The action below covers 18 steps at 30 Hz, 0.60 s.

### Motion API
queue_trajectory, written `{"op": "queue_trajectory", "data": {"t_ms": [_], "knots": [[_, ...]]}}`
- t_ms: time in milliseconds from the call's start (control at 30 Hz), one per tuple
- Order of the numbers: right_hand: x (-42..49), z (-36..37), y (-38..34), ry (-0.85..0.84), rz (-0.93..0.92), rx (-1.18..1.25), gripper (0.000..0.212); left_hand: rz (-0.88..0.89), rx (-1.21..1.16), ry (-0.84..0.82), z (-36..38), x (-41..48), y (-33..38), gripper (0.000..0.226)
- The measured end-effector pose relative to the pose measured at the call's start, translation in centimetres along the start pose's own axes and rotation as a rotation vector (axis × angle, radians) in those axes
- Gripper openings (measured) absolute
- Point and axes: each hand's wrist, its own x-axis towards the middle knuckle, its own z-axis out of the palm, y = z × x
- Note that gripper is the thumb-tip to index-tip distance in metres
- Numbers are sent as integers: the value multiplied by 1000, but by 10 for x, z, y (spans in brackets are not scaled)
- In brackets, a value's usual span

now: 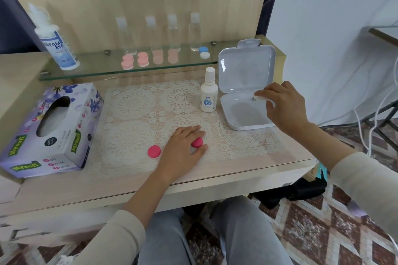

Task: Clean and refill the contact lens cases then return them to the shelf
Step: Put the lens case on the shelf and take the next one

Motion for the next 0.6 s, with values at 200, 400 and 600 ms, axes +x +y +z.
{"op": "queue_trajectory", "data": {"t_ms": [200, 400, 600], "knots": [[0, -7, -7, -50, 47, 15, 33, -14, -14, -27, -1, 1, -1, 41], [-4, -13, -38, -102, 114, 203, 26, -162, -301, 58, -22, 7, 3, 28], [-8, -6, -97, -243, 198, 499, 26, -201, -209, 204, -63, -11, -23, 19]]}}
